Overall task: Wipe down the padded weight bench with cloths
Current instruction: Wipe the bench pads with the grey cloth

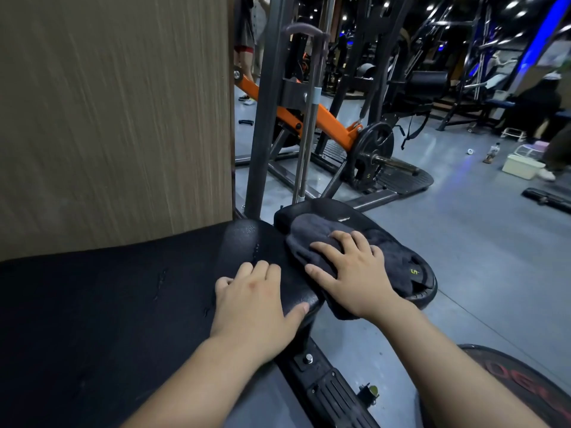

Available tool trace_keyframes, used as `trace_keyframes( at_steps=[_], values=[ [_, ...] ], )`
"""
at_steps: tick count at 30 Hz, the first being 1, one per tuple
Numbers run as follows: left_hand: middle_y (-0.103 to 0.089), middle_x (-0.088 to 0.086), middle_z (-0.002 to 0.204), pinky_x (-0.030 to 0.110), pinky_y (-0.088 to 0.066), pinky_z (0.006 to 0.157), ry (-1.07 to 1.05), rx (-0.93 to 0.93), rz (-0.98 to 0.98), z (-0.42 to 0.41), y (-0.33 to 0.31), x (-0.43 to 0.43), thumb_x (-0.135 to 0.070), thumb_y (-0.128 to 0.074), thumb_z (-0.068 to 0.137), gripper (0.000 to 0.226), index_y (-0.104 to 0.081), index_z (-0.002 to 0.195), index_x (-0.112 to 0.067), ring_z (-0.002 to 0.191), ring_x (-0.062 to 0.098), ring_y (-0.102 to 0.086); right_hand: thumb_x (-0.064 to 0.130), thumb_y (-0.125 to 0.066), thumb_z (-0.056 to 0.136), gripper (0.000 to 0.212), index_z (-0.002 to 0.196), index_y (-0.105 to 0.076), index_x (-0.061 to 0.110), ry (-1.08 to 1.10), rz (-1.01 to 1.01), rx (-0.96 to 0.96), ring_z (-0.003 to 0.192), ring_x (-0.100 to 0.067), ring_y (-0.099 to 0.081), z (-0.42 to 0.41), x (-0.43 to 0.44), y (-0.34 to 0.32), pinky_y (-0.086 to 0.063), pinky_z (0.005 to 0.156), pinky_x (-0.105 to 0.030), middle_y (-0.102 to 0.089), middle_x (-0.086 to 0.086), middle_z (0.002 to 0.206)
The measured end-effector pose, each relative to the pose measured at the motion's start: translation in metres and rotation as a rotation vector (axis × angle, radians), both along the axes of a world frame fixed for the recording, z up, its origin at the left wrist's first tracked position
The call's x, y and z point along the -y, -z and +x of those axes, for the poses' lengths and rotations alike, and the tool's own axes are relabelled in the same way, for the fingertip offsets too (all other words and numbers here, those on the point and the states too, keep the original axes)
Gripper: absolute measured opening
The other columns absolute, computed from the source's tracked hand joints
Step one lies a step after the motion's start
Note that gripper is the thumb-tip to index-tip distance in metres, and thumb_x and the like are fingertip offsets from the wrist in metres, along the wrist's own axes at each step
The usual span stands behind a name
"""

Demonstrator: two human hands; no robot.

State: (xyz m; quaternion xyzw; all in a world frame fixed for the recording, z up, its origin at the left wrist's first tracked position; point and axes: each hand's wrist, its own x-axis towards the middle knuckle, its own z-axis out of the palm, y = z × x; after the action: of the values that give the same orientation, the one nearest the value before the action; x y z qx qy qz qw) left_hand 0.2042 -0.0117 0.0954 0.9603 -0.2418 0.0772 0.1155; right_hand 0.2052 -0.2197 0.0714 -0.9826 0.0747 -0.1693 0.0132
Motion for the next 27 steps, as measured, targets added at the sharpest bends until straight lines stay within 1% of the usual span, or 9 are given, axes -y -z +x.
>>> trace_keyframes(
  at_steps=[4,7,11,16,19,21,23,25,27],
  values=[
    [-0.049,-0.013,0.123,0.038,-0.034,0.091,0.008,0.000,0.022,0.000,-0.001,-0.001,-0.076,-0.036,0.086,0.062,-0.045,0.126,-0.029,0.118,0.014,-0.041,0.064,-0.034,0.090,0.055,0.131,-0.060,0.038,0.051,-0.067,0.102,0.128,-0.034,-0.043,-0.009,0.000,0.013,-0.038,0.094,-0.049,-0.055,-0.004,0.136],
    [-0.049,-0.014,0.123,0.037,-0.035,0.091,0.015,0.000,0.029,0.001,-0.001,-0.001,-0.077,-0.034,0.086,0.063,-0.045,0.127,-0.030,0.117,0.013,-0.041,0.057,-0.038,0.090,0.052,0.131,-0.061,0.033,0.075,-0.115,0.146,0.123,-0.039,-0.048,-0.012,0.003,0.018,-0.040,0.088,-0.048,-0.057,-0.009,0.133],
    [-0.049,-0.015,0.122,0.037,-0.036,0.092,0.016,0.006,0.034,0.002,-0.001,-0.002,-0.078,-0.033,0.086,0.063,-0.045,0.127,-0.031,0.116,0.013,-0.042,0.059,-0.043,0.088,0.054,0.130,-0.062,0.031,0.092,-0.147,0.183,0.121,-0.040,-0.049,-0.015,0.009,0.022,-0.040,0.087,-0.048,-0.057,-0.010,0.132],
    [-0.049,-0.015,0.126,0.036,-0.035,0.093,0.019,0.011,0.045,0.001,0.000,-0.003,-0.077,-0.032,0.087,0.064,-0.044,0.130,-0.031,0.118,0.012,-0.041,0.068,-0.047,0.082,0.064,0.133,-0.061,0.031,0.098,-0.126,0.185,0.125,-0.041,-0.045,-0.017,0.023,0.028,-0.040,0.091,-0.050,-0.052,-0.010,0.137],
    [-0.048,-0.015,0.126,0.036,-0.035,0.093,0.022,0.015,0.053,0.001,0.000,-0.004,-0.077,-0.031,0.088,0.064,-0.044,0.130,-0.031,0.117,0.013,-0.041,0.064,-0.051,0.082,0.061,0.130,-0.064,0.027,0.029,-0.078,0.257,0.122,-0.041,-0.045,-0.020,0.044,0.032,-0.043,0.091,-0.050,-0.054,-0.011,0.134],
    [-0.048,-0.015,0.126,0.036,-0.035,0.093,0.023,0.015,0.052,0.001,0.000,-0.004,-0.077,-0.030,0.088,0.064,-0.044,0.130,-0.030,0.116,0.013,-0.041,0.059,-0.047,0.086,0.058,0.129,-0.065,0.024,0.020,-0.028,0.270,0.120,-0.042,-0.044,-0.018,0.063,0.032,-0.044,0.093,-0.052,-0.053,-0.012,0.134],
    [-0.047,-0.015,0.125,0.036,-0.034,0.093,0.025,0.017,0.051,0.000,0.000,-0.003,-0.076,-0.030,0.088,0.063,-0.043,0.129,-0.030,0.116,0.013,-0.041,0.061,-0.039,0.088,0.062,0.134,-0.061,0.025,0.078,0.059,0.223,0.123,-0.041,-0.040,-0.012,0.083,0.029,-0.042,0.099,-0.055,-0.048,-0.013,0.139],
    [-0.046,-0.015,0.125,0.036,-0.034,0.094,0.022,0.015,0.052,-0.001,0.001,-0.002,-0.075,-0.031,0.089,0.062,-0.042,0.129,-0.030,0.116,0.013,-0.040,0.066,-0.032,0.089,0.067,0.141,-0.053,0.029,0.165,0.190,0.138,0.129,-0.039,-0.033,-0.002,0.098,0.025,-0.036,0.106,-0.054,-0.039,-0.014,0.147],
    [-0.046,-0.015,0.124,0.036,-0.033,0.094,0.021,0.014,0.049,-0.001,0.001,-0.002,-0.075,-0.031,0.089,0.060,-0.042,0.128,-0.030,0.116,0.013,-0.039,0.060,-0.040,0.094,0.060,0.147,-0.044,0.031,0.216,0.342,0.054,0.132,-0.039,-0.031,0.012,0.111,0.020,-0.030,0.111,-0.050,-0.034,-0.015,0.149]
  ],
)
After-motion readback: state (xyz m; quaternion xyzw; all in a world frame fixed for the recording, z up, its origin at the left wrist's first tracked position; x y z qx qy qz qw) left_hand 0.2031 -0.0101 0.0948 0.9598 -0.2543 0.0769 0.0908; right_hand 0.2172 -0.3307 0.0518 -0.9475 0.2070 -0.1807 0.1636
